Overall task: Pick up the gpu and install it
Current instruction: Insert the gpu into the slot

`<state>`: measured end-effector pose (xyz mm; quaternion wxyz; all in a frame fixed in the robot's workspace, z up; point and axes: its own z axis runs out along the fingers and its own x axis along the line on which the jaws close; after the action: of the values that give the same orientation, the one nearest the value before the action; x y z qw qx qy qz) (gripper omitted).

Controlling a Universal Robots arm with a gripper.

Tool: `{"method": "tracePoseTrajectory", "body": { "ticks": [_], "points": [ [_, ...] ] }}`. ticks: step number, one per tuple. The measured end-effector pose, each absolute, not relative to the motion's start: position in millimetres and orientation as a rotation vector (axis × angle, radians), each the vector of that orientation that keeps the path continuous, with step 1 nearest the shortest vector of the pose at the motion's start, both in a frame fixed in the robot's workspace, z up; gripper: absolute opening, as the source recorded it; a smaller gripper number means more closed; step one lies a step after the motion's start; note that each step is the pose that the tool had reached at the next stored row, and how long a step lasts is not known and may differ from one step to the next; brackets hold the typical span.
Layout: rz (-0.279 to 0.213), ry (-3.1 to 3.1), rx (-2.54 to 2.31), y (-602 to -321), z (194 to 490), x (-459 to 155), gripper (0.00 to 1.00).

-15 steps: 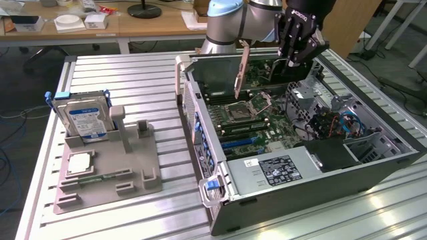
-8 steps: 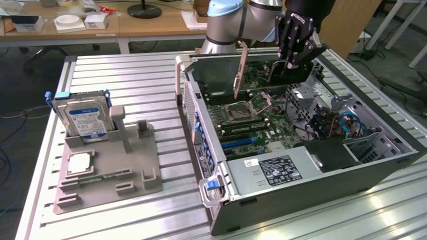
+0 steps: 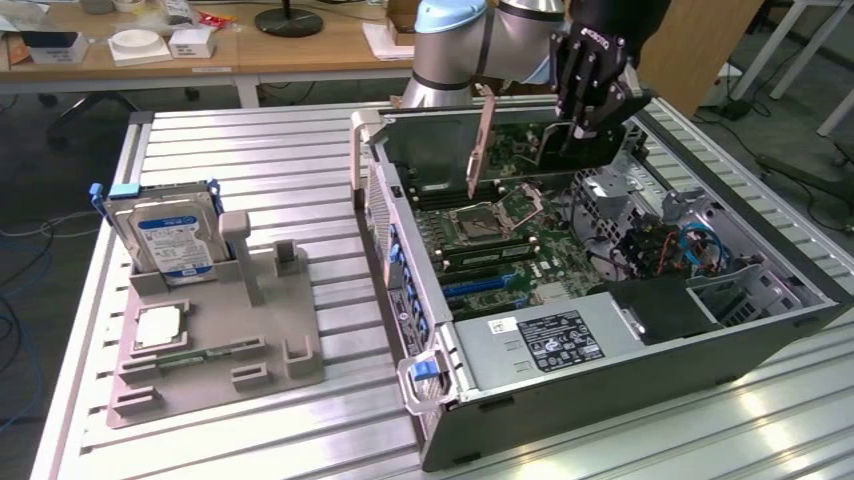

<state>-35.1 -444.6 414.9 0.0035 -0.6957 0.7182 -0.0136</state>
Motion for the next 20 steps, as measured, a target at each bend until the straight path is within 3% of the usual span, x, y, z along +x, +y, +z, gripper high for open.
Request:
{"method": "tracePoseTrajectory", "body": {
  "ticks": [20],
  "points": [
    [-0.047, 2.254, -2.183, -444.8, 408.0, -35.4, 0.27]
  ]
}}
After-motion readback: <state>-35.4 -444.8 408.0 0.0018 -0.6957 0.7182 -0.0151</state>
